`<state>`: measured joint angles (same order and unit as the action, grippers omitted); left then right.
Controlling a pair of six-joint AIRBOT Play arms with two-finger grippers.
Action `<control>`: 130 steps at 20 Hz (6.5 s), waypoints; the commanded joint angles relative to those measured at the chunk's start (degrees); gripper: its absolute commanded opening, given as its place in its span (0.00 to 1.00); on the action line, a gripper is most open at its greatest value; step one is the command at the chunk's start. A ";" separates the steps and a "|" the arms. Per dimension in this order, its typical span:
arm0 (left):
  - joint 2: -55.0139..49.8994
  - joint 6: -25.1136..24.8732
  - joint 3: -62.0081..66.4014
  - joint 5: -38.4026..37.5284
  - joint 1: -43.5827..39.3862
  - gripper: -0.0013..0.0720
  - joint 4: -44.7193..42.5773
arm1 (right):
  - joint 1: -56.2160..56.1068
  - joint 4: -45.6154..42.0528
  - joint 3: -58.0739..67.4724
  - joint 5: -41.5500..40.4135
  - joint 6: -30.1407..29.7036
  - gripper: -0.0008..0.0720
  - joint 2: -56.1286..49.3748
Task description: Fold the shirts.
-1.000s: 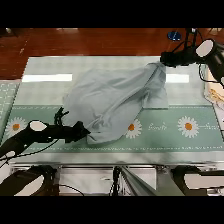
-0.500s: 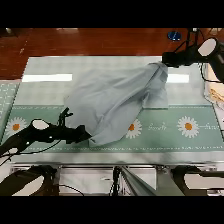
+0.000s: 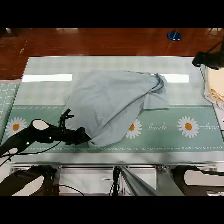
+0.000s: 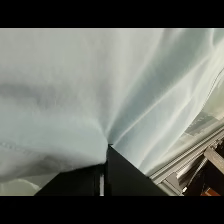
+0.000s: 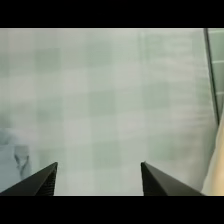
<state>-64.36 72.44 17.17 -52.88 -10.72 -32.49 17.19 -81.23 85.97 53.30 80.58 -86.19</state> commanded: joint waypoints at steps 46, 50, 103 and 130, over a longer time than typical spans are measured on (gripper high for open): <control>25.05 -0.94 92.70 -3.43 30.18 0.05 0.07 | -7.54 22.58 32.61 3.74 -0.55 0.03 30.67; 25.62 14.01 106.49 -17.09 31.23 0.05 -8.00 | -7.54 10.64 32.94 4.02 7.06 0.03 42.01; -21.53 -5.07 44.06 -37.00 58.36 0.73 -30.16 | -12.59 -5.68 9.94 29.11 5.57 0.74 -6.10; -29.79 -4.52 43.41 -30.84 41.16 0.05 -31.78 | 22.27 13.75 -28.24 28.33 -4.59 0.73 22.84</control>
<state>-94.96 69.67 60.47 -82.89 30.46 -64.31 32.82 -79.05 68.27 79.85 80.18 -65.10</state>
